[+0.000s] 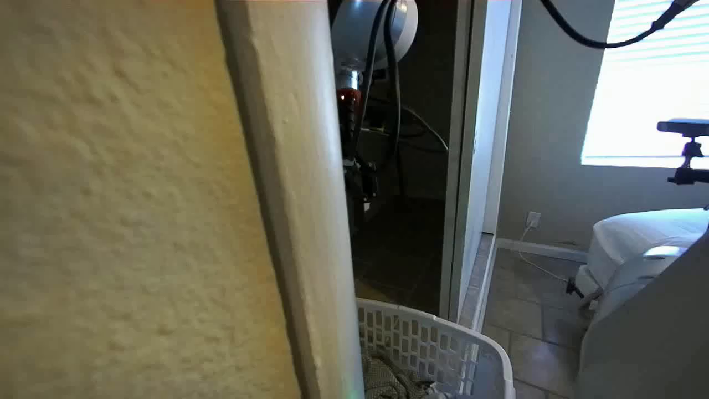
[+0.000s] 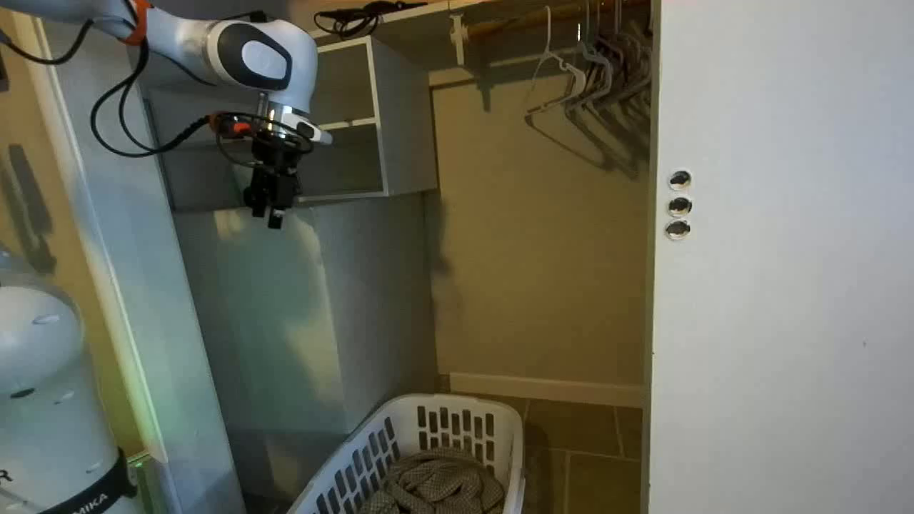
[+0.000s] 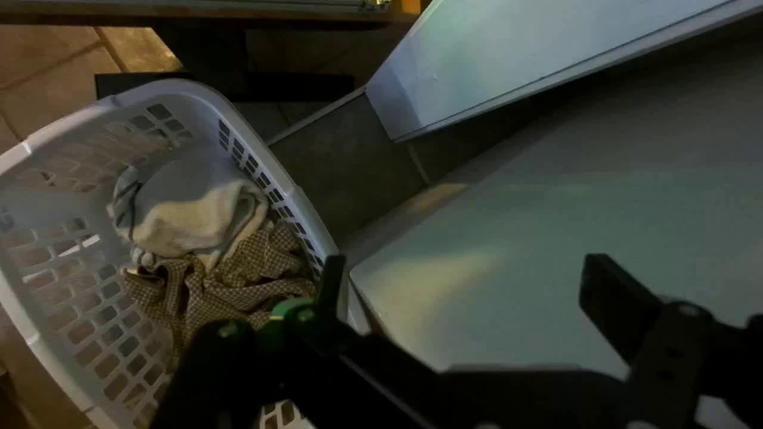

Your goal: Remove the utensil from the top shelf and out it on the bottom shelf

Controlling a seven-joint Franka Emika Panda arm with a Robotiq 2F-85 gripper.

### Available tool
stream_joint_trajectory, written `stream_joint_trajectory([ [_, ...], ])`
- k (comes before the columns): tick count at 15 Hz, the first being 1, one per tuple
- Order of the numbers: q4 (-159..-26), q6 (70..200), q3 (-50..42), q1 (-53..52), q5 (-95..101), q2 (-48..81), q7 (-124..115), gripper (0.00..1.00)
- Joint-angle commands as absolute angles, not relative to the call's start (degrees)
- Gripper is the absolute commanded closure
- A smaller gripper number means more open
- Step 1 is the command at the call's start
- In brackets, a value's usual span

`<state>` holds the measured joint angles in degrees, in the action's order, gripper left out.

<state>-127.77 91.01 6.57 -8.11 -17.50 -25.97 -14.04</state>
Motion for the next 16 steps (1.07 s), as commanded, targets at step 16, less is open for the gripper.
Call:
stream_joint_trajectory([
  [16,-120.6,101.8,13.9,-6.4,-5.6,-30.1,-17.1,0.00],
])
